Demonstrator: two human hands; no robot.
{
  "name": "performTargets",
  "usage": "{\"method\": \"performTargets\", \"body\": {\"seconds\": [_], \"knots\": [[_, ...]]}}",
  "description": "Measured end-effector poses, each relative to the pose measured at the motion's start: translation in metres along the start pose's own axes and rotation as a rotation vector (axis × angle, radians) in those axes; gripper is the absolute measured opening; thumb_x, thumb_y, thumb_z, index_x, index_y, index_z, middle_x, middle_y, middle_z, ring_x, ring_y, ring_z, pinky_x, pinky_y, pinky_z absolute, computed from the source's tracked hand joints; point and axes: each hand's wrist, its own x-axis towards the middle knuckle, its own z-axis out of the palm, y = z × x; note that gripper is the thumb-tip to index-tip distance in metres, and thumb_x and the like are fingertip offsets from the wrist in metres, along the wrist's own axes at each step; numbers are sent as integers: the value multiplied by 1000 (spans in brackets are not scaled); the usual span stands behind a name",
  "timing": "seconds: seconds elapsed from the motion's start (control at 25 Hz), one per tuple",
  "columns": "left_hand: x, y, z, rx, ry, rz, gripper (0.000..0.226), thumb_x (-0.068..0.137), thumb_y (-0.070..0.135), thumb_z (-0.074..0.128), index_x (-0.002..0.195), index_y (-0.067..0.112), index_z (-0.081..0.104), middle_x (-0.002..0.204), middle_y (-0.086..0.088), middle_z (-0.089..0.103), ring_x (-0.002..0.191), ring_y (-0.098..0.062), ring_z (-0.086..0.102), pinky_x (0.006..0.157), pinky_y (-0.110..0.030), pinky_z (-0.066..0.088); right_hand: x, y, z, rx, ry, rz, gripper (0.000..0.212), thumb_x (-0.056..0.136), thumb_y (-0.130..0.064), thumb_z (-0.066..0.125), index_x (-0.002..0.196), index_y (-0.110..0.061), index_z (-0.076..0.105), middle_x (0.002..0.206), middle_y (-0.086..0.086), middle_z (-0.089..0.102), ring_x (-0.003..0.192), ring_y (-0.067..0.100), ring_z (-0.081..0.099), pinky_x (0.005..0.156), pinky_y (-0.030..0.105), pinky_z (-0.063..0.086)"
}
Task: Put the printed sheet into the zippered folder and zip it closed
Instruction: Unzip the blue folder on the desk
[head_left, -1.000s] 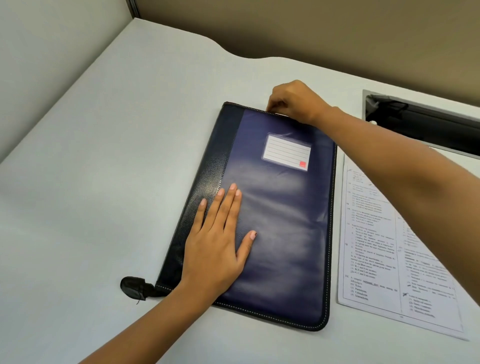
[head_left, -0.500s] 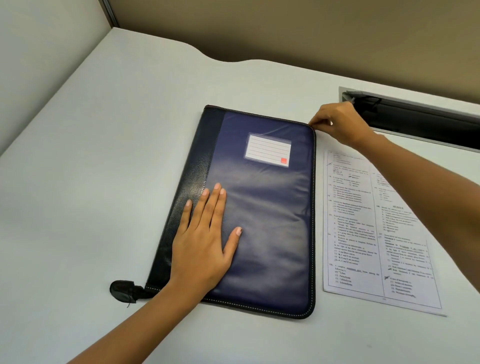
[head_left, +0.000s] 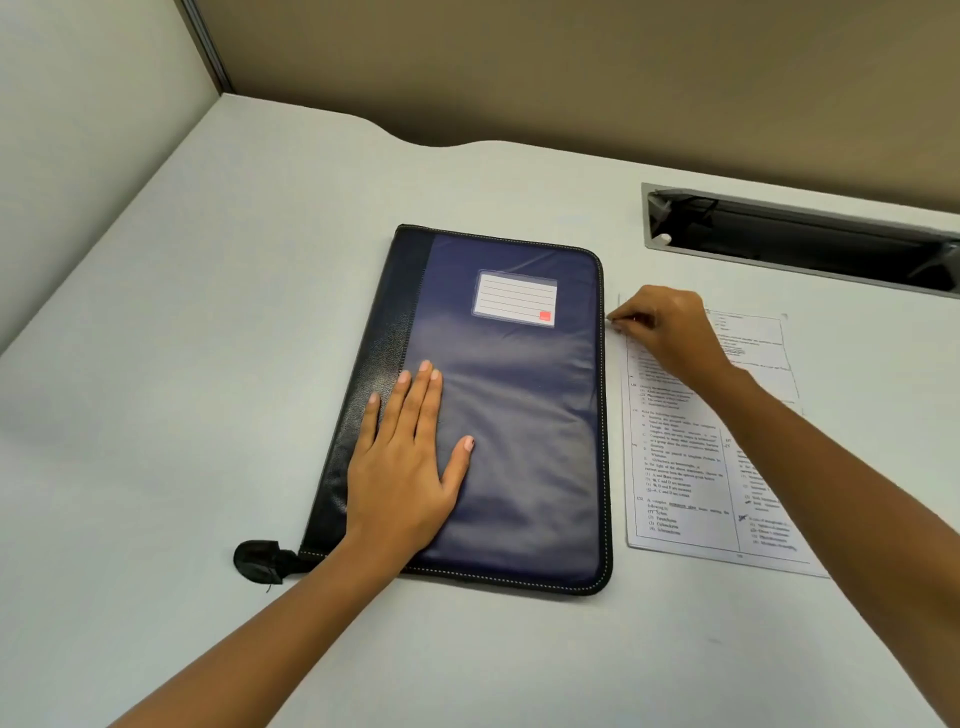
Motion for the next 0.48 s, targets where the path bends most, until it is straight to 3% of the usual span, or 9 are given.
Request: {"method": "performTargets", "body": {"seconds": [0.48], "knots": [[-1,1,1,-4,30,6,70,93,56,23,151,19,9,160,3,12,147,-14,7,120,-36,5,-81,-50,-6,61,-24,44,7,78,-3,74,85,-5,75,78,6,70,67,17,63,66,22,47]]}}
